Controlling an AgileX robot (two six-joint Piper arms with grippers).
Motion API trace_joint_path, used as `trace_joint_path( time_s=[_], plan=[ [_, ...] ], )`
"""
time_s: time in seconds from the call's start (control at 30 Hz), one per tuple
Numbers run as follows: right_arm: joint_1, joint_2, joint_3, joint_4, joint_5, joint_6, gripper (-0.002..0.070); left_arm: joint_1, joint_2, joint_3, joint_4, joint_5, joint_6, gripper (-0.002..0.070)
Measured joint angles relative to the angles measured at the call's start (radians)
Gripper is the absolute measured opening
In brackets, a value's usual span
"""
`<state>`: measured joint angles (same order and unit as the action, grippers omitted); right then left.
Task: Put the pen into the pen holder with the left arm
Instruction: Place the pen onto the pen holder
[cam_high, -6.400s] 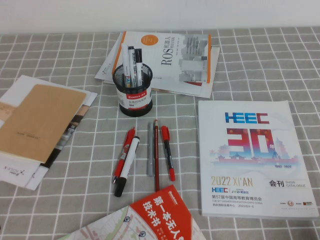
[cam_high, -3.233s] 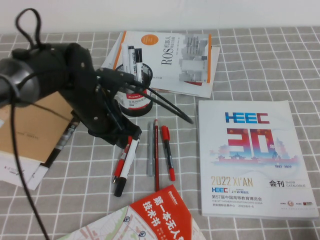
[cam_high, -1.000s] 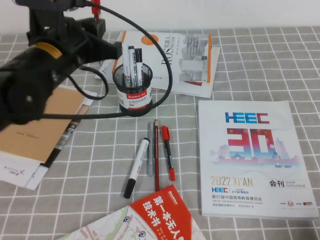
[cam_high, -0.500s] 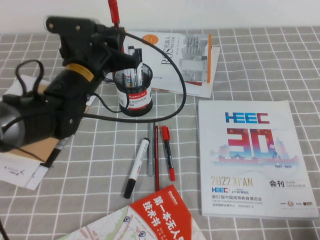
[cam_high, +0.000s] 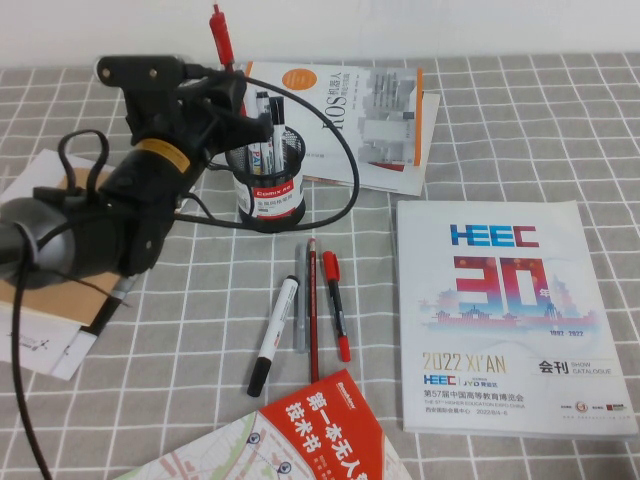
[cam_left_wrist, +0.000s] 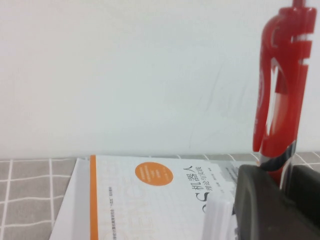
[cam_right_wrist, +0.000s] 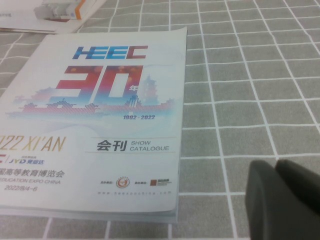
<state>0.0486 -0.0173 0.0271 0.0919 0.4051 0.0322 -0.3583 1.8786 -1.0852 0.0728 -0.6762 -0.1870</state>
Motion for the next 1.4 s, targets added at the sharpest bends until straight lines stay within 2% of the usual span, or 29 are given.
trace_joint_path(
  time_s=[0.5, 0.83, 1.07, 1.17, 1.3, 1.4],
  plan=[
    [0.000, 0.000, 0.000, 0.008, 0.000, 0.000, -0.0013, 0.000, 0.086, -0.001, 0.002, -0.050, 0.002, 0.0067],
    [0.000, 0.000, 0.000, 0.010, 0.000, 0.000, -0.0013, 0.000, 0.100, -0.002, 0.022, -0.057, 0.080, 0.0079],
    [0.000, 0.000, 0.000, 0.013, 0.000, 0.000, -0.0013, 0.000, 0.100, -0.002, 0.026, -0.051, 0.086, 0.0263],
    [0.000, 0.000, 0.000, 0.015, 0.000, 0.000, -0.0013, 0.000, 0.094, -0.002, 0.009, -0.035, 0.090, 0.0296],
    [0.000, 0.000, 0.000, 0.017, 0.000, 0.000, -0.0013, 0.000, 0.045, -0.002, 0.000, 0.076, 0.093, 0.0293],
    [0.000, 0.000, 0.000, 0.017, 0.000, 0.000, -0.0013, 0.000, -0.038, -0.002, 0.011, 0.188, 0.093, 0.0225]
  ],
)
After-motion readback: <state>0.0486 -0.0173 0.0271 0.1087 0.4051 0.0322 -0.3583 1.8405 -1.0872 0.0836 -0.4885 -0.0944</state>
